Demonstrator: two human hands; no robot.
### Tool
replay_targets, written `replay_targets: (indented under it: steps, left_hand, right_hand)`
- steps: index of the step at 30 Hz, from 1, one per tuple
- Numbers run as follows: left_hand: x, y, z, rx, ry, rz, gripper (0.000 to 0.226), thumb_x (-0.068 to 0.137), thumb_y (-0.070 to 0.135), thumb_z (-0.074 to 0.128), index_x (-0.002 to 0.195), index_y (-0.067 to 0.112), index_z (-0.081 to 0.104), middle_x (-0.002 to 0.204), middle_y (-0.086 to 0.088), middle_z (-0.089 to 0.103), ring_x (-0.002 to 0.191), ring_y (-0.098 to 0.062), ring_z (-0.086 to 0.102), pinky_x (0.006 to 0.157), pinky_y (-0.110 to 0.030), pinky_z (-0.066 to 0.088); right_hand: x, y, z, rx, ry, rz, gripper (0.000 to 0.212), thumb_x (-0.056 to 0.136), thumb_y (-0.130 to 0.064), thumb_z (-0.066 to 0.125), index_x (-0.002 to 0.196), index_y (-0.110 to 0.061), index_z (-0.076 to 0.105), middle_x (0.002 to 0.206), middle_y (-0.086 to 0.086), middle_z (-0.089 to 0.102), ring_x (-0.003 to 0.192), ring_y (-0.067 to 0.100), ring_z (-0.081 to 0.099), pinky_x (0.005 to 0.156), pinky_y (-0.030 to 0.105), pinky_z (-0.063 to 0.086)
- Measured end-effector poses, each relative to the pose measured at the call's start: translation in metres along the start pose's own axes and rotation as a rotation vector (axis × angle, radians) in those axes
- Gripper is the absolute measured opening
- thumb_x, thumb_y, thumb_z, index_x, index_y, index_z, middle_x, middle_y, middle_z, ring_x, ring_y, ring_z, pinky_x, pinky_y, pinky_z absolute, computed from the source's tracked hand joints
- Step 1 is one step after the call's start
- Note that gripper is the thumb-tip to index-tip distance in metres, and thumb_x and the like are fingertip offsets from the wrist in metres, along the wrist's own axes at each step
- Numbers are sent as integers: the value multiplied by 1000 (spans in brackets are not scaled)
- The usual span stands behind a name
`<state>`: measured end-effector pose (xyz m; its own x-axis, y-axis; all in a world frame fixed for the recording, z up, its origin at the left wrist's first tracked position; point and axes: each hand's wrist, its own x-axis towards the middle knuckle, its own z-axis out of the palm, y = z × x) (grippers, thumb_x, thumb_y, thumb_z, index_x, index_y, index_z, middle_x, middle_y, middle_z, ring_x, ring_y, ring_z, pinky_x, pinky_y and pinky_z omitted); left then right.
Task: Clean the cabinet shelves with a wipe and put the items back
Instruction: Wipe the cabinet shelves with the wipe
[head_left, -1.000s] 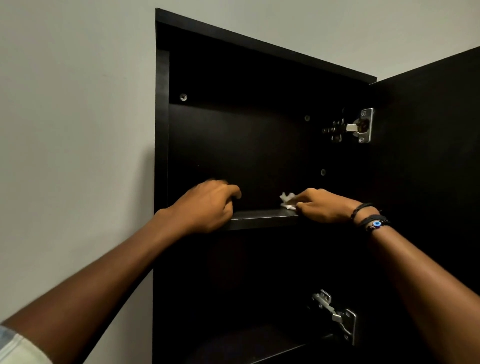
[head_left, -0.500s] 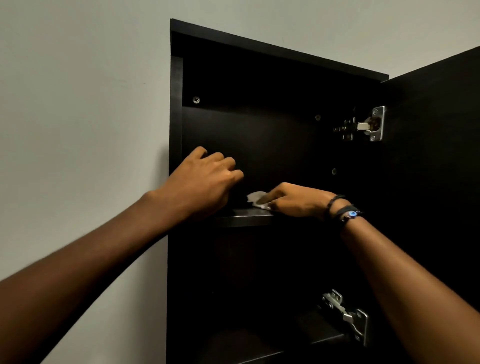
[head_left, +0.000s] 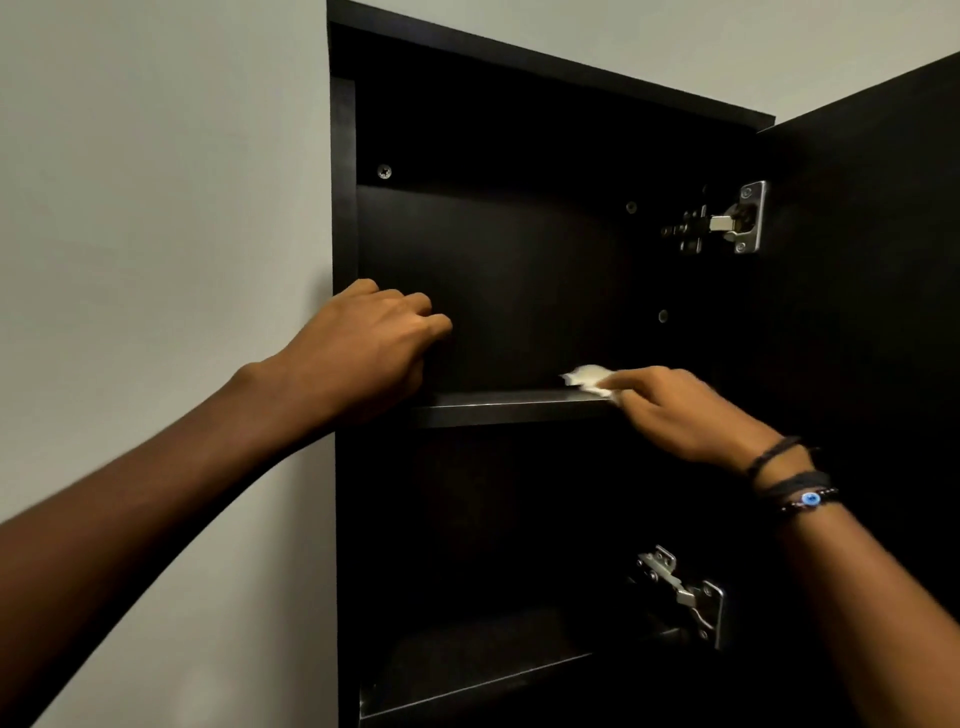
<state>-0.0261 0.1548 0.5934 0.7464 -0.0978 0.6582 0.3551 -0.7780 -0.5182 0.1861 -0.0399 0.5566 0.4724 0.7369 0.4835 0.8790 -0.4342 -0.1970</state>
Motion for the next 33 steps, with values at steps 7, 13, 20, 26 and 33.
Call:
replay_targets:
  steps: [7,13,20,26,33]
  left_hand:
    - [-3,16,3,-88,-23,-10,38,94,23,41,131,24,48,124,0,57,108,-19,56,83,-30,39]
    - [-31,50,30,-207,34,14,47,86,26,43,132,18,46,128,-7,56,112,-24,57,91,-38,46]
    - [-119,116,80,-333,-88,-101,68,76,20,29,143,18,34,154,-9,27,144,-23,19,115,-42,20]
    - [-197,163,123,-579,-202,-273,57,85,18,30,141,16,37,145,-5,42,137,-19,34,113,-36,28]
    - [-247,200,115,-872,-117,-622,53,93,3,41,143,19,34,150,4,32,141,-5,23,114,-14,18]
  right_hand:
    - [-16,7,37,84,389,-112,34,89,-7,53,118,-19,65,118,0,67,110,18,62,94,27,45]
    - [-41,-33,78,60,667,-365,40,80,6,65,117,-9,65,117,5,67,100,21,64,88,29,53]
    - [-101,-2,185,28,23,15,38,77,0,55,105,-21,69,108,-2,69,104,21,64,86,30,53]
    - [-119,-23,217,213,10,7,37,79,3,51,103,-17,71,113,0,71,110,16,63,96,20,45]
    - [-157,-89,246,465,14,-275,45,79,7,57,115,-17,67,118,-4,67,112,7,59,100,18,45]
